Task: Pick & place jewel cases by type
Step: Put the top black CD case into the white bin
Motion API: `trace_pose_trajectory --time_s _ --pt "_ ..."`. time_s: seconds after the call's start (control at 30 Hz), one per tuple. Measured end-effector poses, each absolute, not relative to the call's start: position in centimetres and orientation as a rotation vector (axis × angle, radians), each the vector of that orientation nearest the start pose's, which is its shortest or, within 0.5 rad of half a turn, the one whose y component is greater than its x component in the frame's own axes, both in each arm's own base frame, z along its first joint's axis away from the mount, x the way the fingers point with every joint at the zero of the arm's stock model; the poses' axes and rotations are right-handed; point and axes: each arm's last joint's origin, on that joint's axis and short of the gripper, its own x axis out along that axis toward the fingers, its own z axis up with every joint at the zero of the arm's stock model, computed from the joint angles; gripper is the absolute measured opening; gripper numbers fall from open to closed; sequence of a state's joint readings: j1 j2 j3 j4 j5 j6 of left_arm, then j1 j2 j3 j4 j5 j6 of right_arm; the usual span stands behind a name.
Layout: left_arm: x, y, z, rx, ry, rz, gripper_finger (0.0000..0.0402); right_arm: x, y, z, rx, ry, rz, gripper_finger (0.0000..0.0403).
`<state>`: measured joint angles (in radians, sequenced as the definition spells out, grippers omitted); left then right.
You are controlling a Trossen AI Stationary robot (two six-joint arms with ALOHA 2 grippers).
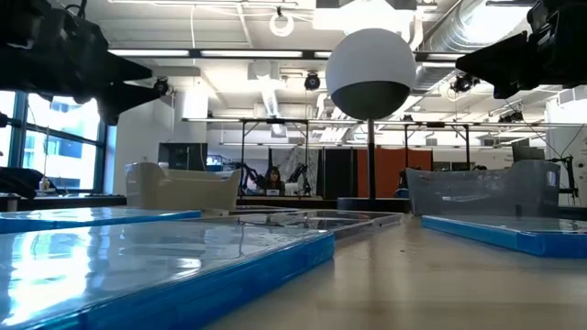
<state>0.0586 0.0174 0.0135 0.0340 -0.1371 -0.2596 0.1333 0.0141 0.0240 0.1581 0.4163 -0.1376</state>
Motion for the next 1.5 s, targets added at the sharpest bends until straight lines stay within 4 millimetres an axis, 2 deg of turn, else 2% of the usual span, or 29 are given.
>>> trace_pose_trajectory --time_s 0.17,0.57,1.1,1.23,1.4,1.5 --pt "9.7 1.2 17.1 -0.261 -0.077 0.271 0.0230 9.4 0.1 18.5 -0.090 -0.143 -0.292 0.0004" --pt "9.7 1.0 17.0 -0.275 -0.061 0.205 0.0230 9.4 0.1 18.5 -0.091 -0.142 -0.293 0.0007" --pt "10.1 1.1 17.2 -0.329 -0.080 0.238 0.0230 9.4 0.1 18.5 -0.090 -0.143 -0.292 0.0005" --pt "10.6 1.1 17.6 -0.326 -0.019 0.226 0.0230 9.4 0.1 18.5 -0.091 -0.143 -0.293 0.0007" --pt "11.4 1.2 19.5 -0.244 0.020 0.238 0.0230 9.4 0.1 18.6 -0.088 -0.146 -0.293 0.0008" --pt "12.3 1.2 19.6 -0.224 0.095 0.250 0.0230 9.4 0.1 18.7 -0.032 -0.169 -0.272 0.0009"
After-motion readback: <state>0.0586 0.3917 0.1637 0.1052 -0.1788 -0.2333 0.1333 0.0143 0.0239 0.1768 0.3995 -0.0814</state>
